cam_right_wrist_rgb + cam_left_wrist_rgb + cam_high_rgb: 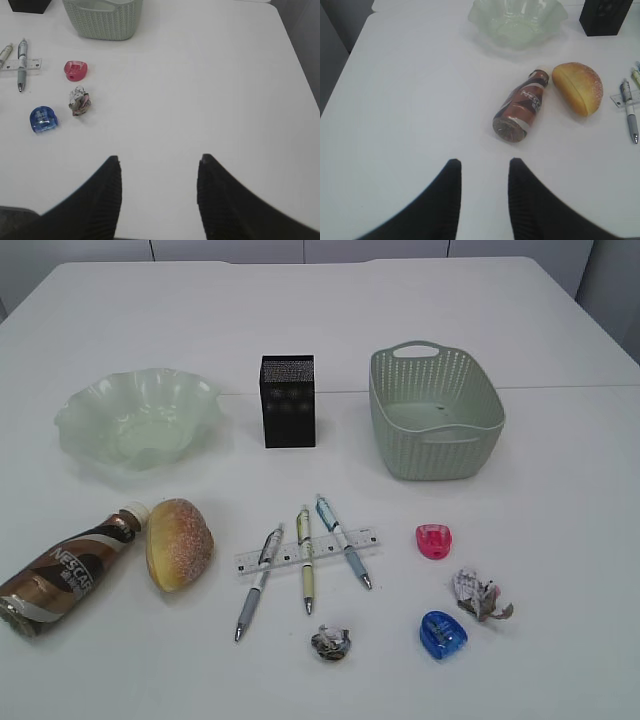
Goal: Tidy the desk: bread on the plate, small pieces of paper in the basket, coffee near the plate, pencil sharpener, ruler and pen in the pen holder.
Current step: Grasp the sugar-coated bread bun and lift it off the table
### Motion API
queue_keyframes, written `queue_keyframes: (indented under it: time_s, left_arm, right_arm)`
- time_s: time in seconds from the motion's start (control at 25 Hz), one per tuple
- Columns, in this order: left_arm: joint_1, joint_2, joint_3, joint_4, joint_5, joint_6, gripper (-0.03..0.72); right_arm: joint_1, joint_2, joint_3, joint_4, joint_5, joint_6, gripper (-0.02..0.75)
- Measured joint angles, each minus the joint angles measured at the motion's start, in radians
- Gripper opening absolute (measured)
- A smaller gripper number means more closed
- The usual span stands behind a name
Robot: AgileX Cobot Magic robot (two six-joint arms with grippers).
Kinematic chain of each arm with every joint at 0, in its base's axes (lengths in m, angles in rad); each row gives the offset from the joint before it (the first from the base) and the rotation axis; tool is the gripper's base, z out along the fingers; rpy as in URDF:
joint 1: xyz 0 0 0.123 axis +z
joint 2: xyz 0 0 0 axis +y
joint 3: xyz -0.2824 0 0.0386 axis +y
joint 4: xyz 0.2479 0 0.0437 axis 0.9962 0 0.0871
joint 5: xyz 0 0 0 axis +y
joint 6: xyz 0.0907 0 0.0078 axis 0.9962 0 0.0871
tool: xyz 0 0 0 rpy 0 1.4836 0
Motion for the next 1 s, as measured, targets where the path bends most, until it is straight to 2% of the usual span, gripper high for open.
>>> queue_keyframes:
  time_s: [0.16,0.32,0.48,0.76,1.0]
  left_arm:
    - [0.000,0.000,-0.044,-0.031,-0.030,0.000,0.246]
    - [0.000,0.046,-0.119,-0.060,-0.067,0.000,0.290]
    - [0.000,0.206,-0.212,-0.077,-0.076,0.018,0.333]
    - [0.000,0.512,-0.359,-0.171,-0.053,0.035,0.368]
    - [0.000,0.740,-0.441,-0.217,0.054,-0.029,0.439]
  right_arm:
    - [0.000,0.000,0.000,0.000,0.000,0.000,0.364]
    - [0.000,0.000,0.000,0.000,0.000,0.000,0.364]
    - [0.000,0.000,0.000,0.000,0.000,0.000,0.364]
    - [0.000,0.000,0.000,0.000,0.000,0.000,0.364]
    - [0.000,0.000,0.000,0.004,0.000,0.002,0.364]
